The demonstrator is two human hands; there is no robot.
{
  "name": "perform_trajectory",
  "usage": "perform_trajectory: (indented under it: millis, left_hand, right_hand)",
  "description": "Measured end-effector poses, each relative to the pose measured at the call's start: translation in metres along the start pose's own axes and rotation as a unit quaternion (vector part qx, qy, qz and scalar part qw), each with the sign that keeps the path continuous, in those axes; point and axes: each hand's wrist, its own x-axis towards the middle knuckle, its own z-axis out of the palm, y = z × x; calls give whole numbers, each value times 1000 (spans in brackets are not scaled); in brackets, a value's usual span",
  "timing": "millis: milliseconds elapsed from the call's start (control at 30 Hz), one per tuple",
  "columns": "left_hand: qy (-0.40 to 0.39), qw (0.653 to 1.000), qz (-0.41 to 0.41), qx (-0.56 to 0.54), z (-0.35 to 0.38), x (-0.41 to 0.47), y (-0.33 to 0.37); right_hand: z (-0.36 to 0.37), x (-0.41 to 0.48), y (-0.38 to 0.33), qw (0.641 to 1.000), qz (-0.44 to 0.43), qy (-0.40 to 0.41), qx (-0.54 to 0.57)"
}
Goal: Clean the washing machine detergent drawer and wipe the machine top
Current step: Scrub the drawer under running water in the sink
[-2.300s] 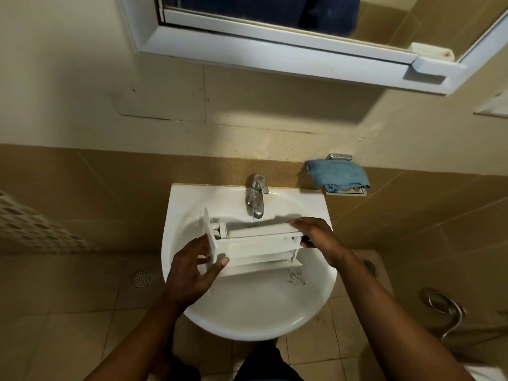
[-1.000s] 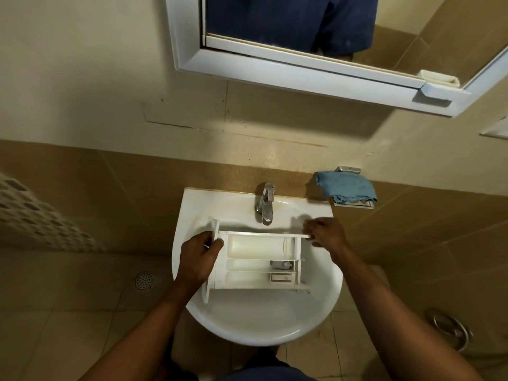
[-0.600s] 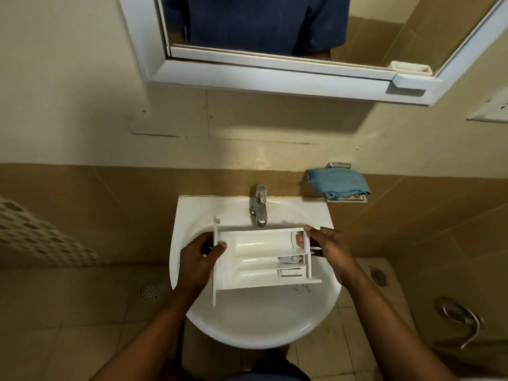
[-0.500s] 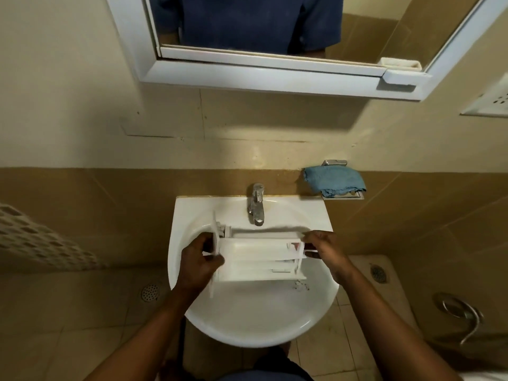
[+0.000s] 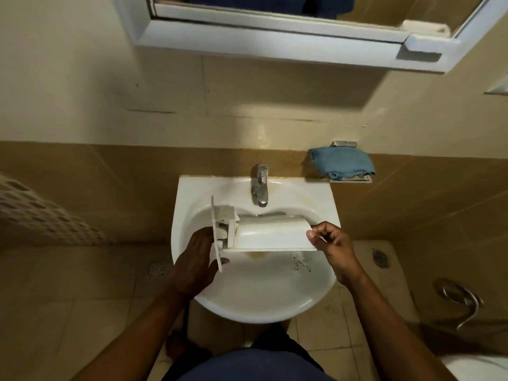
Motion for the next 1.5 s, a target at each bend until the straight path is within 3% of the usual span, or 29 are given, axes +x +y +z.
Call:
perform_trajectory:
  millis: [333,667,800,900,967,1100,1200,1367,1500]
  left_hand:
    - [-12,999,-15,25,4,-7,-14]
    - [7,999,-10,38,12,-9,-10]
    - [12,1000,-19,7,8,-4,-7]
    - [14,995,-96,-38,5,6,0]
    - [31,981,-161,-99,3,20,10]
    - [71,934,-287,-202,4,46,22]
    - [50,888,-382,-252,11,56,17]
    - [-6,839,-474,-267,28,73,15]
    - [-28,816,-507,-277,41,78,9]
  right_hand:
    - [3,-4,6,1000,-2,-2,-8]
    - [8,-2,-11,998,-30,55,19]
    - [8,0,-16,995,-3,76,57]
    - [4,10,-22,988,68,88,108]
    - [1,20,-24,989,102,67,86]
    - [4,42,-23,986,164,6,-12]
    - [8,59,-17,981,190,-7,-36]
    - [10,85,-2,973,199,30,-111]
    - [11,93,5,951,157,21,-265]
